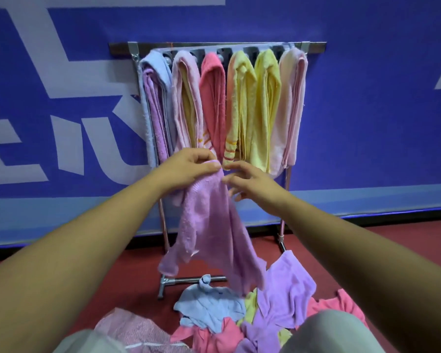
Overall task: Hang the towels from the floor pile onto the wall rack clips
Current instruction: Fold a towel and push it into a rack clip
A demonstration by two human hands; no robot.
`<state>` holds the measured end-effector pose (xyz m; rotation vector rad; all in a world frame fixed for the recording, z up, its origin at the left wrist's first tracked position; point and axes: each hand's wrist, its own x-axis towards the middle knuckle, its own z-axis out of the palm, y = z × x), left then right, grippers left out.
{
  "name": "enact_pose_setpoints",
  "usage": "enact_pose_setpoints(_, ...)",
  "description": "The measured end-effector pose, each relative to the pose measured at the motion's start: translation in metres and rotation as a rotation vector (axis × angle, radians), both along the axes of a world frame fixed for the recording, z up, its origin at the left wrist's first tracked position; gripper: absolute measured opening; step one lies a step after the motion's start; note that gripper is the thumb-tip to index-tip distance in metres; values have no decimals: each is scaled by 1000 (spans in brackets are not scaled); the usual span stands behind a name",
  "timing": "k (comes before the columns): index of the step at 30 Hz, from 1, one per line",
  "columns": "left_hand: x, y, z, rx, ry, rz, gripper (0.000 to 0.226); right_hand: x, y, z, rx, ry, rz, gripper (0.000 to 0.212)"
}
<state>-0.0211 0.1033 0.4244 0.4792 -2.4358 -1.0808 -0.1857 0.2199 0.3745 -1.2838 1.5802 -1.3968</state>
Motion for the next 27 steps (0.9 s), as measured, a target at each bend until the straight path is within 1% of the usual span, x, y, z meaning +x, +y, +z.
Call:
enact_pose_setpoints(1,-3,2,1,-30,-22,-18,16,4,-1,3,-7,37,43,34)
enact_pose_setpoints(3,-4,1,-2,-59,-30,-8,16,6,-4,4,-8,223,89,17)
enact_pose_setpoints(4,-1,-2,-4,-48,-25,15,17,5,-6,5,-11,304,71,16)
enact_pose_setpoints(5,4,-6,-7,-35,-33,36,19,5,-6,8,-27,334,32,20)
enact_pose_setpoints(6,9,-12,-9,-48,-89,64,24,2,-7,11,-58,319,-25,21)
enact_pose_setpoints(8,23,-21,-17,-136,-288,99,29,-3,-5,22,-147,213,-161,22)
enact_pose_setpoints(9,29,-24,-22,-130,-303,111,24,-7,-4,26,-180,187,-235,24)
enact_pose_setpoints(10,34,-27,-28,-14,-223,112,13,-13,-4,27,-184,210,-288,28)
enact_pose_setpoints(11,38,-25,-29,199,-68,116,2,-16,-1,28,-161,260,-311,32)
enact_pose_setpoints(12,40,-26,-31,407,94,121,12,-19,-1,26,-124,322,-293,35)
enact_pose_setpoints(13,41,-25,-29,579,247,119,18,-18,0,23,-72,376,-259,35)
enact_pose_setpoints(14,40,-27,-28,619,304,138,20,-18,-2,19,-24,411,-213,32)
enact_pose_setpoints(15,38,-25,-25,614,306,150,20,-14,-3,15,8,420,-168,26)
enact_pose_setpoints(16,33,-24,-22,557,273,152,20,-11,-7,11,14,403,-117,21)
enact_pose_setpoints(17,29,-20,-18,509,227,151,20,-6,-10,9,3,352,-55,14)
enact_pose_setpoints(19,21,-14,-10,341,128,136,23,4,-16,7,-34,192,67,3)
enact_pose_setpoints(21,18,-10,-4,106,21,171,22,14,-21,12,-64,82,120,23)
enact_pose_setpoints(22,17,-10,-2,33,-2,183,22,18,-23,14,-74,88,115,29)
enact_pose_setpoints(25,19,-13,-2,-16,-16,196,25,23,-28,18,-108,203,51,26)
enact_pose_setpoints(27,23,-15,-3,-11,-27,180,23,21,-29,21,-128,276,-16,34)
